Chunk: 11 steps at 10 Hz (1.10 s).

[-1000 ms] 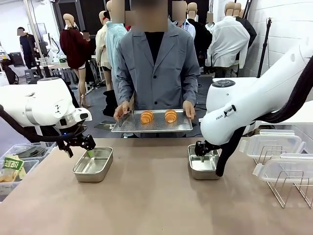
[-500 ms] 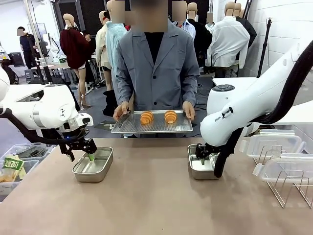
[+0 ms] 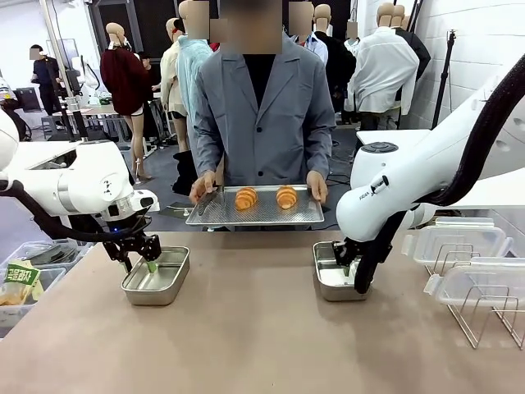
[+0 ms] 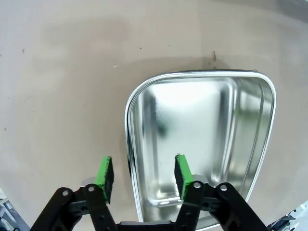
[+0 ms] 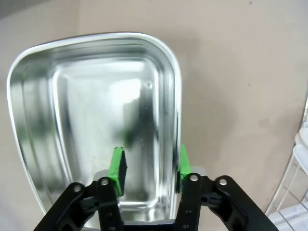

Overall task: Place the bread in airtight containers.
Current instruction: Lift both Airtight Container.

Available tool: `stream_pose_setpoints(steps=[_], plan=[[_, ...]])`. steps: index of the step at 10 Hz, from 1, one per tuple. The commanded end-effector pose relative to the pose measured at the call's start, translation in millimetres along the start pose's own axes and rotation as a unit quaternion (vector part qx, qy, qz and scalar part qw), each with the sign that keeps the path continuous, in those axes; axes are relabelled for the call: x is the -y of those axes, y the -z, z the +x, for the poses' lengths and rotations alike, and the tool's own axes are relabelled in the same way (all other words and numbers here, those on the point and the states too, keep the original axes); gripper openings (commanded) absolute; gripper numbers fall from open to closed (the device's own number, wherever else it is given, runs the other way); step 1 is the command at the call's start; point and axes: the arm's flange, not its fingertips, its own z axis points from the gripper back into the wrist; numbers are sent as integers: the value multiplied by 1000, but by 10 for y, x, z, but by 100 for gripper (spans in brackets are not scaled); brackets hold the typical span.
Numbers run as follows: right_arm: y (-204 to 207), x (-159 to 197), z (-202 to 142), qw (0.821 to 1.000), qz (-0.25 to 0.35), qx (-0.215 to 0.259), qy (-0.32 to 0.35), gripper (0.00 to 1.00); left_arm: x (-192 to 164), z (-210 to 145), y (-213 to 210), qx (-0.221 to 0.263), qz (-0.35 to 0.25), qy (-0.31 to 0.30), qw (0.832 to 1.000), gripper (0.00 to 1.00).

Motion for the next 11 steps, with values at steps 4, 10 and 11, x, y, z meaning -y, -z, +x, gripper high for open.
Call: stream_pose_setpoints(steps=[4,10,11], plan=[[46,1,40,1000,8,4,28,0,-32,17,-14,-7,2,7,1000,0],[5,71,24,1000,1,-5,29,0,-7,-3,3,-1,0,0,1000,0],[5,71,24,1000,1,-5,29,0,-7,-3,3,-1,0,0,1000,0]])
